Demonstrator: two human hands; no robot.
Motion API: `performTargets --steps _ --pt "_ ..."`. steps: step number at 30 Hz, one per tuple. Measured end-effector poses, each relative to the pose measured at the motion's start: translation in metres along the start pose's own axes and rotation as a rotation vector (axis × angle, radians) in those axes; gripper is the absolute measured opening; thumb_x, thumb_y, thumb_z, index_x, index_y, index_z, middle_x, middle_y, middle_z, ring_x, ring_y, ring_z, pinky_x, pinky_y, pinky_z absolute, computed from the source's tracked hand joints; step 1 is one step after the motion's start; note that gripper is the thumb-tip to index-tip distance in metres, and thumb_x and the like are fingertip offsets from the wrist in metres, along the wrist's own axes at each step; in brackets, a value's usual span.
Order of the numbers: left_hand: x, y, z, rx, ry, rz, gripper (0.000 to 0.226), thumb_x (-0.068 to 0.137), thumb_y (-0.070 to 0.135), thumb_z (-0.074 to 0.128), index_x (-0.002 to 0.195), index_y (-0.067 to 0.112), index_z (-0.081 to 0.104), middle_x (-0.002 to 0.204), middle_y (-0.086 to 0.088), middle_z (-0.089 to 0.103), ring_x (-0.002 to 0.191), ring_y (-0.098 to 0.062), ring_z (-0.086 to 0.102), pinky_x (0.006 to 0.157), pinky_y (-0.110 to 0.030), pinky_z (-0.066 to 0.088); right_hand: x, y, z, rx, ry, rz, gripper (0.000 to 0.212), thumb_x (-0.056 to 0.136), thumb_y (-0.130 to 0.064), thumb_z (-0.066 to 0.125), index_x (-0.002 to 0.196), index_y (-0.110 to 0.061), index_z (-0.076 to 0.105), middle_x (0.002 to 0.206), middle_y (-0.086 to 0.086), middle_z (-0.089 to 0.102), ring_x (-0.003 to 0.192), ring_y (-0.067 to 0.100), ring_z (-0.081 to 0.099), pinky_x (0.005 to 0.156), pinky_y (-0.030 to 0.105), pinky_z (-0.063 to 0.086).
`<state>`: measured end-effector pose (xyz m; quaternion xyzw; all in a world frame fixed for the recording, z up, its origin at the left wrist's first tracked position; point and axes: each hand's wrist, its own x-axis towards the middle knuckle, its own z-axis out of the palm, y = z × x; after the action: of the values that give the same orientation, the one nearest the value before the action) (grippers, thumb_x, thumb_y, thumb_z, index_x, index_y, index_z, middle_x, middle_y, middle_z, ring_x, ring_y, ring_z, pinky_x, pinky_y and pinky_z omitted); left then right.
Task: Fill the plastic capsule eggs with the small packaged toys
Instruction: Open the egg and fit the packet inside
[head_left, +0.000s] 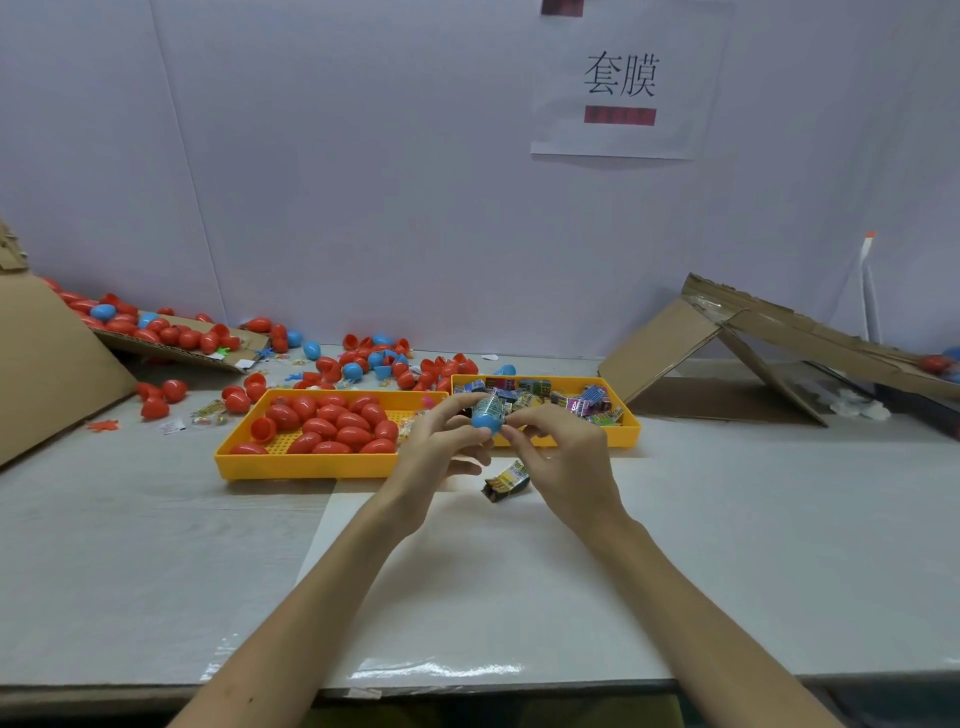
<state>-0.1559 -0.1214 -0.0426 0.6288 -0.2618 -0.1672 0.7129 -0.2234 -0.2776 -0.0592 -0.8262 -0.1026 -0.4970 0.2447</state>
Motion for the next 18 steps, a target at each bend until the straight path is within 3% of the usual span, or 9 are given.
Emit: performTargets --steps 4,13,18 --pt "0.0015 -0.0034 -0.0014 0.070 0.015 0.067 0.033 0.092 0.008 0.067 0.118 0.029 0.064 0.079 0.003 0.073 0.073 -0.015 0.068 0.066 -0.024 0.056 -0.0002 0.0011 -0.0005 -0.008 -0.022 0.018 0.007 0.089 -0.009 0.074 0.095 -0.008 0.073 0.089 0.001 0.072 0.076 0.010 0.065 0.069 0.031 0.056" --pt "0.0014 -0.0052 -0.0005 0.196 0.051 0.158 0.034 0.092 0.007 0.069 0.118 0.029 0.063 0.085 -0.002 0.070 0.068 -0.014 0.068 0.068 -0.029 0.055 0.0001 0.0019 -0.0007 -0.009 -0.034 -0.006 0.010 0.087 -0.004 0.075 0.097 -0.005 0.075 0.091 0.005 0.073 0.078 0.014 0.066 0.069 0.028 0.056" --pt "0.0001 -0.0049 0.0017 0.220 0.038 0.211 0.034 0.092 0.014 0.072 0.112 0.039 0.061 0.082 0.005 0.074 0.070 -0.016 0.071 0.066 -0.026 0.057 -0.0002 -0.0008 -0.0021 -0.044 0.011 -0.021 0.008 0.085 0.000 0.076 0.091 -0.005 0.072 0.085 0.005 0.070 0.071 0.015 0.063 0.066 0.026 0.054"
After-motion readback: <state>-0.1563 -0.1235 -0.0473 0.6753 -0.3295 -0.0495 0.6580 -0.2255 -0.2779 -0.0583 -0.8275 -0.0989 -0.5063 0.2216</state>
